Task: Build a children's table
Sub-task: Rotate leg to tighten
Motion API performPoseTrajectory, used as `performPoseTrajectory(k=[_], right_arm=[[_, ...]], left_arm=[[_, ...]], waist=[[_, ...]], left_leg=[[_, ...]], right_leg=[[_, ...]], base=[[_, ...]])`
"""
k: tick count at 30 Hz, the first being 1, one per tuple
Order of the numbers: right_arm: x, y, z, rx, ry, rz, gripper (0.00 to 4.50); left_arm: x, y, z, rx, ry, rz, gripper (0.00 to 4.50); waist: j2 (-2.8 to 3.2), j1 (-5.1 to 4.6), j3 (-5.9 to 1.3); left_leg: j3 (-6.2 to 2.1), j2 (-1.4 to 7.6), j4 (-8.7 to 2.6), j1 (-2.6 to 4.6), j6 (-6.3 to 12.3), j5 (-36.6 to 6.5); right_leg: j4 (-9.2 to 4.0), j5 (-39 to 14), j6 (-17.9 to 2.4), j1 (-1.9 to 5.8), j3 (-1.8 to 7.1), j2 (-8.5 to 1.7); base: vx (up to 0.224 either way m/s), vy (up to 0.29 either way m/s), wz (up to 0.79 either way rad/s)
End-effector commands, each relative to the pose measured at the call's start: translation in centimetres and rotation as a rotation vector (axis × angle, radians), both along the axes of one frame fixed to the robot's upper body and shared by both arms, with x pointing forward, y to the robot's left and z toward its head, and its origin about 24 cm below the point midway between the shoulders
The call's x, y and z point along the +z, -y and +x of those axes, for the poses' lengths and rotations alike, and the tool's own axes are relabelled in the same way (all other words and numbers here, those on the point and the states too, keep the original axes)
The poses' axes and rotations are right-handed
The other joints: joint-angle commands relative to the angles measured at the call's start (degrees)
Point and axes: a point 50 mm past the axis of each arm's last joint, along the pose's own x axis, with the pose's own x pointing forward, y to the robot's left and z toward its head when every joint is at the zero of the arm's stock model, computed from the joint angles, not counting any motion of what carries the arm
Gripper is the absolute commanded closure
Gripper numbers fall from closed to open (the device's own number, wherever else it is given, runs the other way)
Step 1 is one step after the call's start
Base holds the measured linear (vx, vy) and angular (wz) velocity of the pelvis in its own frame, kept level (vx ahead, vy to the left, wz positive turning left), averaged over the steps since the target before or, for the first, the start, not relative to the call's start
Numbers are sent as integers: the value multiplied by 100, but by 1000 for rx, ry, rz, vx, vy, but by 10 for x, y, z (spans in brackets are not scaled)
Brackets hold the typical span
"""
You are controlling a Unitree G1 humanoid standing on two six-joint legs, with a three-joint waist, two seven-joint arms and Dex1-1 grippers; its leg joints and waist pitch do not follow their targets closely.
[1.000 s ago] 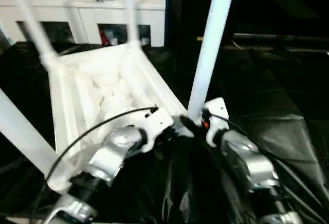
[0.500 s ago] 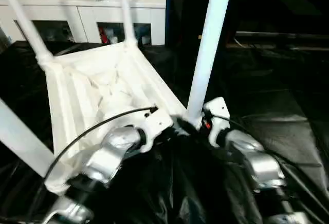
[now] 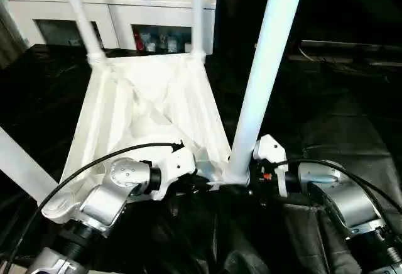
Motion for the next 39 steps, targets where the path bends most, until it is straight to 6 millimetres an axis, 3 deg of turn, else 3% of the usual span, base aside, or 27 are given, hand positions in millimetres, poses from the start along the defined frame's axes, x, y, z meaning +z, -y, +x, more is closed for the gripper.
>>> performPoseTrajectory(k=[1, 13, 18, 21, 22, 23, 24, 25, 26, 27, 28, 29, 30, 32, 33, 34, 36, 39], right_arm=[[1, -5, -6, 63, -9, -7, 63], [-2, -7, -9, 93, -4, -31, 165], [-7, -8, -12, 88, -6, -35, 176], [-14, -15, -1, -104, 42, 20, 177], [-19, -19, 12, -294, 77, 45, 178], [-19, -19, 12, -294, 77, 45, 178], [-21, -20, 15, -346, 71, 57, 178], [-22, -21, 16, -371, 67, 63, 178], [-23, -23, 19, -410, 61, 74, 178], [-27, -28, 25, -512, 59, 82, 178], [-29, -33, 30, -599, 51, 87, 178], [-31, -35, 32, -636, 47, 88, 178], [-32, -39, 34, -690, 48, 86, 178], [-31, -51, 35, -693, 49, 102, 178], [-30, -57, 35, -679, 59, 110, 178], [-27, -67, 33, -646, 72, 148, 178], [-25, -70, 33, -640, 75, 162, 122], [-23, -69, 33, -611, 71, 189, 106]], left_arm=[[3, 9, -5, -73, 3, -37, 450], [3, 5, -4, -87, -6, -29, 450], [3, 7, -2, -55, -7, -45, 450], [1, 14, 9, 71, 18, -36, 450], [1, 23, 18, 162, 43, -46, 450], [1, 23, 18, 162, 43, -46, 450], [1, 26, 20, 178, 47, -46, 450], [1, 27, 21, 186, 49, -46, 450], [1, 30, 22, 201, 56, -42, 450], [1, 38, 26, 246, 69, -42, 450], [2, 44, 29, 290, 83, -48, 450], [2, 47, 30, 309, 90, -51, 450], [2, 51, 31, 333, 96, -56, 450], [3, 58, 32, 357, 110, -67, 450], [4, 61, 33, 365, 112, -76, 450], [5, 65, 32, 357, 115, -85, 450], [5, 66, 31, 354, 115, -85, 450], [4, 66, 27, 324, 104, -91, 450]], waist=[[-50, -9, -292], [-52, -3, -300], [-60, 5, -310], [-60, -10, -279], [-79, -49, -269], [-83, -65, -264], [-91, -87, -278], [-93, -121, -269], [-81, -137, -264], [-87, -154, -269], [-41, -175, -262], [-52, -196, -262], [-66, -219, -287], [-70, -226, -291], [-71, -216, -298], [-81, -211, -311], [-74, -201, -309], [-59, -175, -319]], left_leg=[[-263, 581, -495, 32, 344, -781], [-257, 579, -482, 31, 349, -690], [-251, 578, -472, 34, 366, -619], [-244, 579, -486, 33, 298, -767], [-261, 555, -493, 44, 116, -1056], [-260, 541, -488, 58, 55, -1132], [-297, 530, -494, 35, 0, -1188], [-301, 533, -510, 2, 5, -1181], [-304, 539, -504, 32, 15, -1290], [-302, 538, -502, 41, 26, -1327], [-294, 533, -503, 45, -4, -1295], [-293, 526, -506, 39, -24, -1335], [-320, 530, -520, 4, -70, -1222], [-316, 534, -517, -7, -48, -1165], [-284, 523, -486, 13, 49, -1139], [-284, 522, -485, -19, 135, -1012], [-284, 526, -489, -26, 201, -925], [-269, 536, -476, -23, 318, -766]], right_leg=[[-392, -1229, -1466, 195, 348, -581], [-370, -1072, -1527, 211, 344, -587], [-360, -980, -1530, 213, 345, -585], [-403, -1230, -1513, 187, 356, -593], [-455, -1822, -1400, 172, 347, -593], [-477, -2002, -1357, 148, 351, -589], [-481, -2204, -1246, 189, 336, -598], [-485, -2239, -1210, 192, 342, -596], [-509, -2346, -1152, 145, 342, -590], [-514, -2349, -1141, 145, 345, -584], [-515, -2278, -1179, 111, 357, -573], [-527, -2297, -1178, 111, 351, -567], [-492, -2155, -1187, 162, 341, -583], [-487, -1997, -1198, 170, 342, -585], [-492, -1834, -1256, 161, 358, -590], [-470, -1679, -1284, 188, 358, -596], [-459, -1582, -1296, 187, 350, -586], [-431, -1334, -1374, 195, 346, -587]], base=[[0, 0, 0], [0, 0, 0], [0, 0, 0], [0, 0, 0], [0, 0, 0], [0, 0, 0], [0, 0, 0], [0, 0, 0], [0, 0, 0], [0, 0, 0], [0, 0, 0], [0, 0, 0], [0, 0, 0], [0, 0, 0], [0, 0, 0], [0, 0, 0], [0, 0, 0], [0, 0, 0]])
